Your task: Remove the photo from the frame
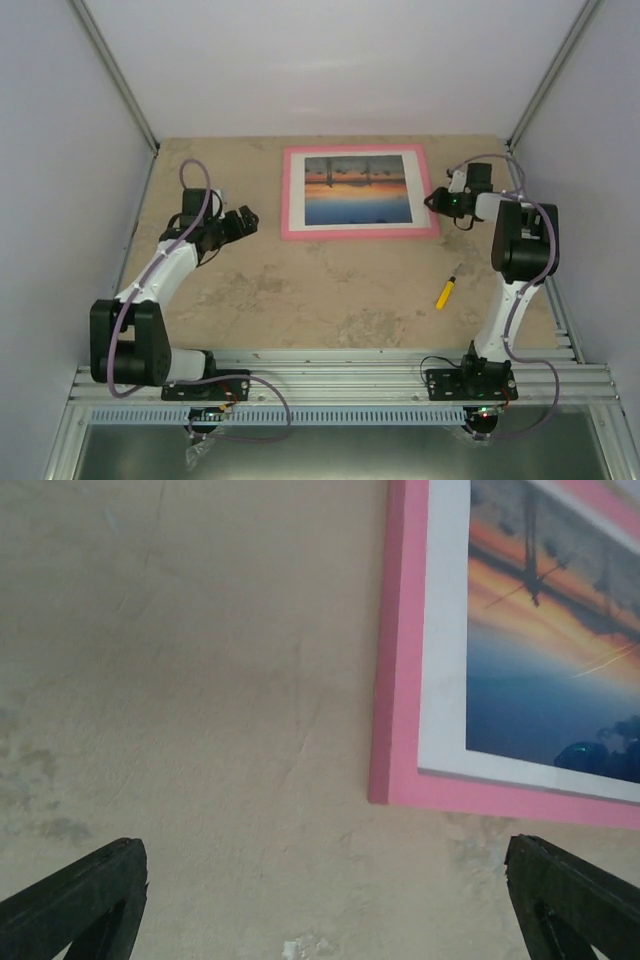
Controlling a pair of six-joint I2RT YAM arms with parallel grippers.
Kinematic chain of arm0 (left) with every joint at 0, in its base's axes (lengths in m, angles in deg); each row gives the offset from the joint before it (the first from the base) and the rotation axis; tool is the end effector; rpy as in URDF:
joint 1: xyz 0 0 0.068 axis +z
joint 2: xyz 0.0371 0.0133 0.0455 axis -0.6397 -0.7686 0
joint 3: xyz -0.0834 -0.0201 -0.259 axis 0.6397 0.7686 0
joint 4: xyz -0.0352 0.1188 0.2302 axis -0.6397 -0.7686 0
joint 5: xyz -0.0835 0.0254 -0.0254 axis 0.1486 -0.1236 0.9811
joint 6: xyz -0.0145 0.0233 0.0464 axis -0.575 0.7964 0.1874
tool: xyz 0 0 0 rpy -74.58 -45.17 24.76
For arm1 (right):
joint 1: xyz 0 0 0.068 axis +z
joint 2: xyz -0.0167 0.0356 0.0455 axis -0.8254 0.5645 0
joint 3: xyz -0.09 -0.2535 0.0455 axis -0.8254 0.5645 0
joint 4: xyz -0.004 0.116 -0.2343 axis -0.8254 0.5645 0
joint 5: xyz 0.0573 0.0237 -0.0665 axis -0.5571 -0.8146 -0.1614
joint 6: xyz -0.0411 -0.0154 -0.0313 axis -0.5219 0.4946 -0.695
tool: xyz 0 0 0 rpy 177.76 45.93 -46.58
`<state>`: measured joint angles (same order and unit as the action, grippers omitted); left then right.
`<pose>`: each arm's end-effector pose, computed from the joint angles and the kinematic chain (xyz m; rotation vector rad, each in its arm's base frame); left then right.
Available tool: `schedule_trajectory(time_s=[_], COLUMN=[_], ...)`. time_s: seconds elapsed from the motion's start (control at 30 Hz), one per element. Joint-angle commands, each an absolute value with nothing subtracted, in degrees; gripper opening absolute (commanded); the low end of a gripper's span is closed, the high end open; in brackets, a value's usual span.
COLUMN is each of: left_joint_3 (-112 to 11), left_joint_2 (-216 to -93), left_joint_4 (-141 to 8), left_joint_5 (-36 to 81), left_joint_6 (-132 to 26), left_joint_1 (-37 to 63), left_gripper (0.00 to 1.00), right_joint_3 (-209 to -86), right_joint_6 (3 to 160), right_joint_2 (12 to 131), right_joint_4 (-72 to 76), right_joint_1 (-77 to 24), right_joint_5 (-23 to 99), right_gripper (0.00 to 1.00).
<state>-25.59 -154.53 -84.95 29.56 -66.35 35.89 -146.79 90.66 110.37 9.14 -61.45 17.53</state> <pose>0.2740 -0.0281 0.2282 -0.3129 2.3718 -0.5622 0.4298 -0.0273 0.1237 0.2652 2.4612 0.6770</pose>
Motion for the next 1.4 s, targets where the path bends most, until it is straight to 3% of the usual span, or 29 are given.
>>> schedule_trajectory(time_s=[0.0, 0.37, 0.53, 0.63, 0.8, 1.13, 1.37], left_joint_3=[-28.5, -32.7, -31.6, -32.1, -32.5, -34.5, -36.9], left_joint_2=[-158.1, -166.6, -167.3, -168.4, -170.0, -166.6, -166.4], left_joint_4=[-89.4, -93.5, -93.9, -94.9, -96.8, -97.9, -100.1], left_joint_5=[31.4, 28.9, 27.4, 25.9, 22.7, 16.6, 13.5], left_joint_6=[-64.9, -63.3, -62.8, -62.3, -61.4, -61.7, -60.8], left_joint_1=[36.3, 36.2, 35.9, 35.3, 33.9, 34.0, 33.9], left_gripper=[1.0, 0.98, 0.97, 0.96, 0.95, 1.0, 1.0], right_joint_3=[-144.5, -134.7, -131.3, -130.1, -128.4, -124.7, -123.4], right_joint_6=[97.6, 104.2, 105.3, 105.0, 101.0, 94.7, 90.7], right_joint_2=[106.7, 101.7, 99.2, 98.5, 95.2, 85.6, 80.6], right_joint_4=[6.5, -1.1, -2.4, -2.3, 0.7, 4.7, 6.6], right_joint_1=[-55.9, -46.7, -44.8, -44.1, -43.4, -41.5, -40.3], right_joint_5=[13.5, 19.4, 22.0, 22.2, 25.0, 30.4, 32.2], right_gripper=[0.04, 0.05, 0.1, 0.15, 0.36, 0.55, 0.63])
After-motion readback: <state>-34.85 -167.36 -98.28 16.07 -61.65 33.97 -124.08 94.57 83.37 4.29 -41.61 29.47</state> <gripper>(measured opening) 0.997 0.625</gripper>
